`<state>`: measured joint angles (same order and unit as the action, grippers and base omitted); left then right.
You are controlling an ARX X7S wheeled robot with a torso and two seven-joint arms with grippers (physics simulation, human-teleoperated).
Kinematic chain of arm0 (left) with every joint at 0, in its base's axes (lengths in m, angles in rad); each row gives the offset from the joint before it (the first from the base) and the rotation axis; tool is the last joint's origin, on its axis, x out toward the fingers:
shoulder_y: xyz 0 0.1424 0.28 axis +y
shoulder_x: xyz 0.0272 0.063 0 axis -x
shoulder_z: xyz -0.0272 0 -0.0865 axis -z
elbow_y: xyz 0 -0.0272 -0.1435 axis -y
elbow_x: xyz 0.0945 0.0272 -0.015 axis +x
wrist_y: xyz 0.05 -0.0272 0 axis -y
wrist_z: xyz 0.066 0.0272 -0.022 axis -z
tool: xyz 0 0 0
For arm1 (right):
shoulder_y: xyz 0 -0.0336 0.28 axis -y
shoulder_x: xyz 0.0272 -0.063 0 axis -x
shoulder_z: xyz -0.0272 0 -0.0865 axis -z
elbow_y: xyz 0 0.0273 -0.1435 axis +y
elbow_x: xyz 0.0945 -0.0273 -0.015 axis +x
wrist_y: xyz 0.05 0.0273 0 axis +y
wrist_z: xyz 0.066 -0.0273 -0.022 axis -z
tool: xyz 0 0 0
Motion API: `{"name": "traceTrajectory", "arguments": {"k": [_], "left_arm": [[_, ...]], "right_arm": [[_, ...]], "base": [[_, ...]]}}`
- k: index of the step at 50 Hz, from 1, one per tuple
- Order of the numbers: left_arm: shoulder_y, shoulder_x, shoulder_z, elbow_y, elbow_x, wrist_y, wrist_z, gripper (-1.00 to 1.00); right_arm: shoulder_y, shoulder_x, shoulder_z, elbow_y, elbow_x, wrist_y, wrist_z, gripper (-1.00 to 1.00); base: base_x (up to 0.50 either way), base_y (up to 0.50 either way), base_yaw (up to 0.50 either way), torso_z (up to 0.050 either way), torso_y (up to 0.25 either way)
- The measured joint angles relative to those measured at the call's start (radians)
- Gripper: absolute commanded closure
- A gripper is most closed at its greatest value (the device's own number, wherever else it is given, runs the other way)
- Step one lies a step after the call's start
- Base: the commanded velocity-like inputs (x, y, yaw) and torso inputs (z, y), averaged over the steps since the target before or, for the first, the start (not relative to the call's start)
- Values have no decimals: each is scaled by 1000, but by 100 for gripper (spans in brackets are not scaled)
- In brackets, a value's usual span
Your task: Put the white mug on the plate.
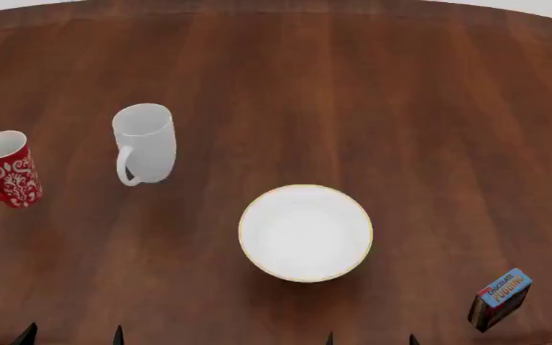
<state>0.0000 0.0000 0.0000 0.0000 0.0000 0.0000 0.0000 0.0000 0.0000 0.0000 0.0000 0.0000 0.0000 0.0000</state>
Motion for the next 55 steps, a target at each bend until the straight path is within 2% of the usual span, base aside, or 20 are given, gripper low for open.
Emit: {"name": "traceTrajectory", "arguments": {"k": [11, 55], "left_arm": [[6, -17, 21, 9, -22, 12, -18, -100], [45, -103, 150, 104, -5, 11, -93, -100]], "right_arm": [[2, 18, -29, 3, 4, -4, 19, -100], [-13, 94, -111, -27, 93, -2, 76, -100]], "base": [[0, 0, 0, 0, 0], [1, 18, 0, 47, 59]]}}
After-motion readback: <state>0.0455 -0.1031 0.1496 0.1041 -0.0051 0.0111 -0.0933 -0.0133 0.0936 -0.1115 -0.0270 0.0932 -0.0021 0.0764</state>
